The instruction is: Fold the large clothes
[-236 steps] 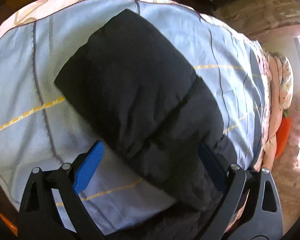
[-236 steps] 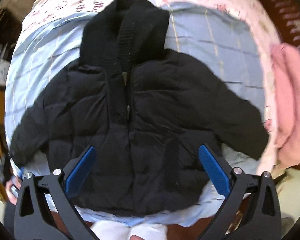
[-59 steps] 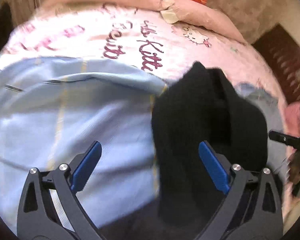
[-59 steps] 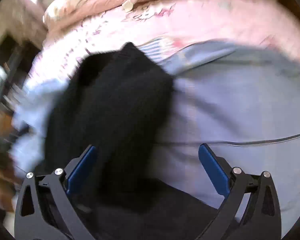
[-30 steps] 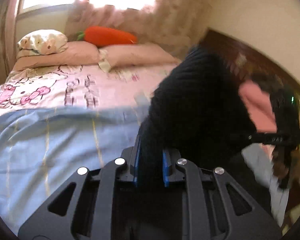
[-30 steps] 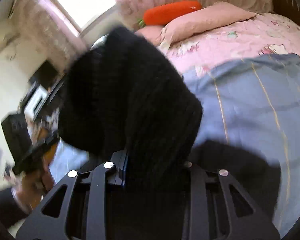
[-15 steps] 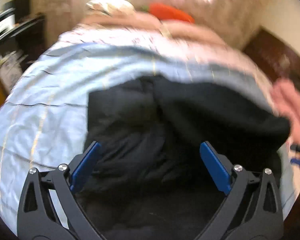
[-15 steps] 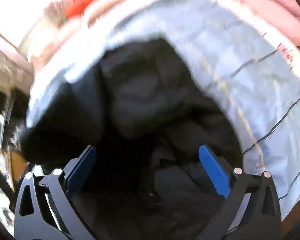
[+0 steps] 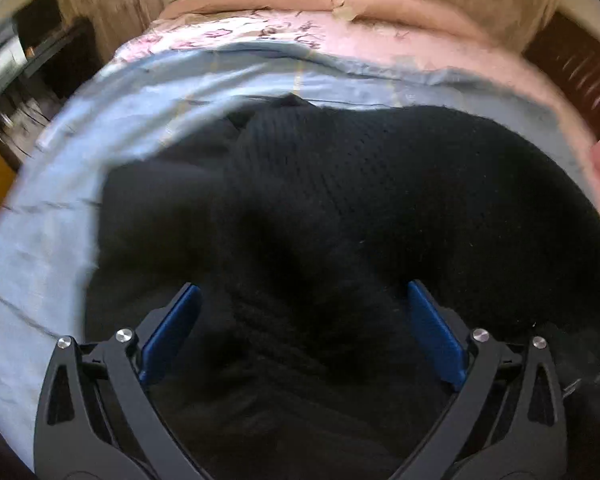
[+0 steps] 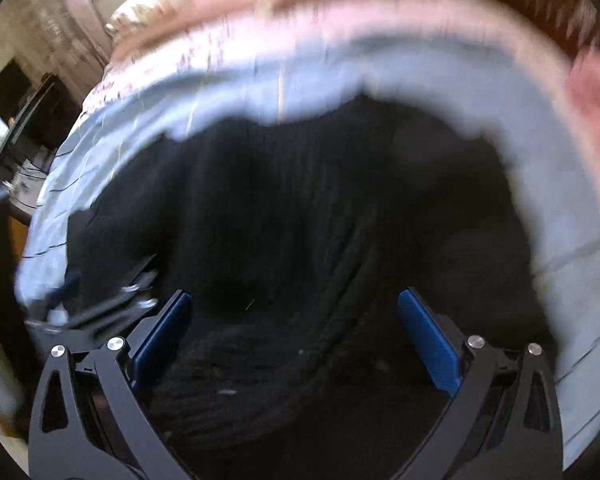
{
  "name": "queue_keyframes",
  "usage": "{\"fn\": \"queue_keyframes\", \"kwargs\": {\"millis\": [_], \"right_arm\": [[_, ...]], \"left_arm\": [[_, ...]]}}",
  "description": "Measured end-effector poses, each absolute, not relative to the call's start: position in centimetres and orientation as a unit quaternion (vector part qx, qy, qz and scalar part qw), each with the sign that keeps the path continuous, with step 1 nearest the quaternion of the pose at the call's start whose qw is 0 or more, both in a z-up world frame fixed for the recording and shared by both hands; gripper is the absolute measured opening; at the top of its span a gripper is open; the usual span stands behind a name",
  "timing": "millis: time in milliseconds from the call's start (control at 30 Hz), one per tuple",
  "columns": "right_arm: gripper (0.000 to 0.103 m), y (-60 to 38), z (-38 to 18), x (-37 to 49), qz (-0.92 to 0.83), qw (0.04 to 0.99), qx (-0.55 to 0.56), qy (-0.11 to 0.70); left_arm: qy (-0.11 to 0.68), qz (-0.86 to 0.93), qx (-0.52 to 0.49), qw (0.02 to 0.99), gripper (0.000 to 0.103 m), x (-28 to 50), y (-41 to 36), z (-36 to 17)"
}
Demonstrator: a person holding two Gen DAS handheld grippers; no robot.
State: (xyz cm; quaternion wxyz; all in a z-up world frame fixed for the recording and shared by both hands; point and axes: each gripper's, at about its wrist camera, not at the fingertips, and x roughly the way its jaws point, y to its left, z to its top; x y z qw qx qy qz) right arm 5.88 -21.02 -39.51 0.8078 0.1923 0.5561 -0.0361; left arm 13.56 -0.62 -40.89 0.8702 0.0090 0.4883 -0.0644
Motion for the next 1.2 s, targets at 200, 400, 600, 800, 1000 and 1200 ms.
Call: {"fn": "queue_keyframes", "kwargs": {"millis": [200, 400, 600, 800, 1000, 1200], "right_arm": [[0.102, -20.0, -44.4, 4.4, -0.026, 0.833, 0.131, 0.537], [0.102, -20.9, -37.6, 4.7, -0.071, 0.863, 0.099, 0.49], [0.102, -23.6, -36.3, 10.6, -0.11, 0.879, 0.081, 0.456], [0.102, -24.5, -37.5, 15.9, -0.106, 0.879, 0.101, 0.454], [0.102, -26.8, -42.1, 17.6, -0.104, 0.855, 0.121, 0.493], [0.102, -26.4, -44.7, 18.1, -0.127, 0.866, 0.108, 0.472]], "left_arm": [[0.467, -0.111, 0.01, 0.877, 0.101, 12.1, 0.2, -44.3], [0.466, -0.111, -0.011, 0.878, 0.101, 12.2, 1.1, -39.7], [0.407, -0.122, 0.012, 0.905, 0.101, 15.8, 0.4, -36.2], [0.39, -0.147, -0.025, 0.909, 0.101, 22.3, -1.1, -36.8], [0.449, -0.115, 0.03, 0.886, 0.101, 24.7, -2.0, -43.9], [0.386, -0.11, 0.04, 0.915, 0.101, 23.4, -2.0, -45.2]]}}
